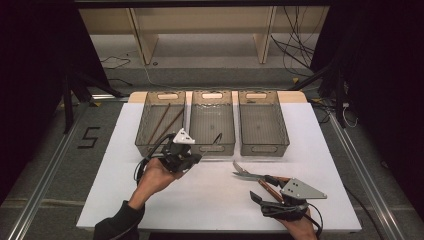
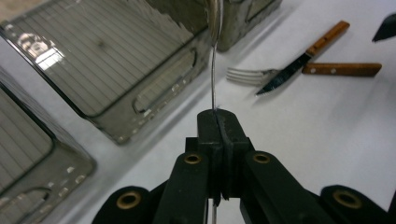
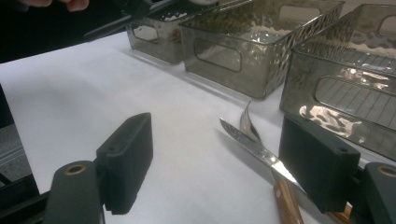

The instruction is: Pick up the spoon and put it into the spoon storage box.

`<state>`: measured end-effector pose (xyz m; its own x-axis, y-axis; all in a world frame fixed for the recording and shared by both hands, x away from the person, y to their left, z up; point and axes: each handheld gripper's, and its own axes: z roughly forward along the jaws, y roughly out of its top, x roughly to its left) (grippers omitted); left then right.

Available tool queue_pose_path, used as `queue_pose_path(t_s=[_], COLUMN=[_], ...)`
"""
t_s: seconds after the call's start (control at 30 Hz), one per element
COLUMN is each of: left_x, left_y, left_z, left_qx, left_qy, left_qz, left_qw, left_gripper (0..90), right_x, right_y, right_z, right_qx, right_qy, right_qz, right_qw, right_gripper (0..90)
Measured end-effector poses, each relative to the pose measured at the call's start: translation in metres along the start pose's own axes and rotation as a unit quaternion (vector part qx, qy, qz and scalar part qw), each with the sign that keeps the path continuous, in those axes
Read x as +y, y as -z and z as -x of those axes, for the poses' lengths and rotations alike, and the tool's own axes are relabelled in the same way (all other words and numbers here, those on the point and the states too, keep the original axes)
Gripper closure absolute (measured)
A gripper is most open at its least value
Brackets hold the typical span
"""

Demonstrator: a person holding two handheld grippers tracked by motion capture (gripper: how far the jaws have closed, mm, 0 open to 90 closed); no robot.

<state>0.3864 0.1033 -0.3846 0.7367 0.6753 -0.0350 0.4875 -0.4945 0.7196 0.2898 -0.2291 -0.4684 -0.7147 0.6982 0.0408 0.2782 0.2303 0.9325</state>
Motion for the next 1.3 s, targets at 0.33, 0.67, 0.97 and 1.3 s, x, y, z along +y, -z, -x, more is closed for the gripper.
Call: queue_pose_path(t_s=[0.33,0.67,0.97,1.3], left_x=[0.033,0.063,0.081,0.096], left_y=[0.002,-0.012,-0.033,-0.059], left_z=[-0.022,-0.048,-0.069,-0.085], left_qx=[0.015,0.035,0.054,0.07], left_qy=[0.008,0.025,0.046,0.062], left_qz=[0.015,0.013,0.007,-0.008], left_qw=[0.9997,0.999,0.9975,0.9956], left_gripper=[89.0,89.0,89.0,88.9], right_x=[0.0,0.0,0.0,-0.001], right_y=[0.0,0.001,0.001,0.001], right_z=[0.0,0.001,0.001,0.001], right_qx=[0.001,0.003,0.003,0.005], right_qy=[-0.001,0.0,-0.003,-0.004], right_qz=[0.001,0.002,0.004,0.005], right_qw=[1.0,1.0,1.0,1.0], right_gripper=[26.9,26.9,26.9,26.8])
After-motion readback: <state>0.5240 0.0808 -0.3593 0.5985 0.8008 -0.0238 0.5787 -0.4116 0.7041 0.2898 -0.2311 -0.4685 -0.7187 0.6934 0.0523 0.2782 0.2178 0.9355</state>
